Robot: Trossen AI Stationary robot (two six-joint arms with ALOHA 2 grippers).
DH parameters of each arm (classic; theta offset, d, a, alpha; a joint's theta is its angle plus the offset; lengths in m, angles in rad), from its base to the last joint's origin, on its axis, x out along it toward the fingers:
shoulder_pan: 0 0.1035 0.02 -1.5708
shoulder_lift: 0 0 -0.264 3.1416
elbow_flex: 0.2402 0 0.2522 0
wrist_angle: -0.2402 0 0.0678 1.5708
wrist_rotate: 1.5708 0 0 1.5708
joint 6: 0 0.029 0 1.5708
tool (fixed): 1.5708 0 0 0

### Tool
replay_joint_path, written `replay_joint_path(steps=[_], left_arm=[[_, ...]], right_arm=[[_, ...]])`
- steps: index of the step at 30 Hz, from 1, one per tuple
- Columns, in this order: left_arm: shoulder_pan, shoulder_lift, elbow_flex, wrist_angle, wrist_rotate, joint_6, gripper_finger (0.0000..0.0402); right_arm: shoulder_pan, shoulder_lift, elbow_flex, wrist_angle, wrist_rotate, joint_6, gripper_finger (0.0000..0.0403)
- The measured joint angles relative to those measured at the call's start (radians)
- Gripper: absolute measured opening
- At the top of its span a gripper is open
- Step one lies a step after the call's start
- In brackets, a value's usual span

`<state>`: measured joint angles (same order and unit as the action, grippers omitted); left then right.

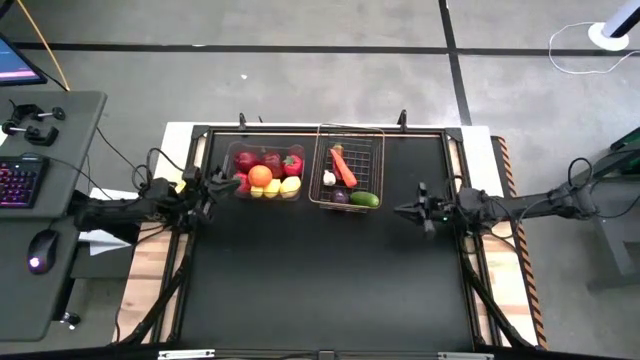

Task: Sort produce into baskets
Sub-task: Return to Home Position

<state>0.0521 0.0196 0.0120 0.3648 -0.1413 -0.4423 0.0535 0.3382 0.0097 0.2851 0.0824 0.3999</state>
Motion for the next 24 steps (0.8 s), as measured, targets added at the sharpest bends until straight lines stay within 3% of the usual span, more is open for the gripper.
replay_joint_path(steps=[6,12,20,24], left_arm=[[0.0,-0.016,0.0,-0.069,0.0,0.0,0.0001],[0.0,-0.016,0.0,-0.328,0.001,0.0,0.0001],[-0.002,-0.016,0.001,-0.341,0.04,0.0,0.0001],[-0.002,-0.016,0.001,-0.339,0.04,0.0,0.0001]], right_arm=[[-0.004,0.002,0.0,-0.253,0.039,0.01,0.0],[-0.005,0.014,0.002,-0.262,0.016,0.01,0.0],[-0.003,0.01,0.002,-0.266,0.015,0.01,0.0],[0.018,-0.123,0.003,-0.267,0.011,0.01,0.0]])
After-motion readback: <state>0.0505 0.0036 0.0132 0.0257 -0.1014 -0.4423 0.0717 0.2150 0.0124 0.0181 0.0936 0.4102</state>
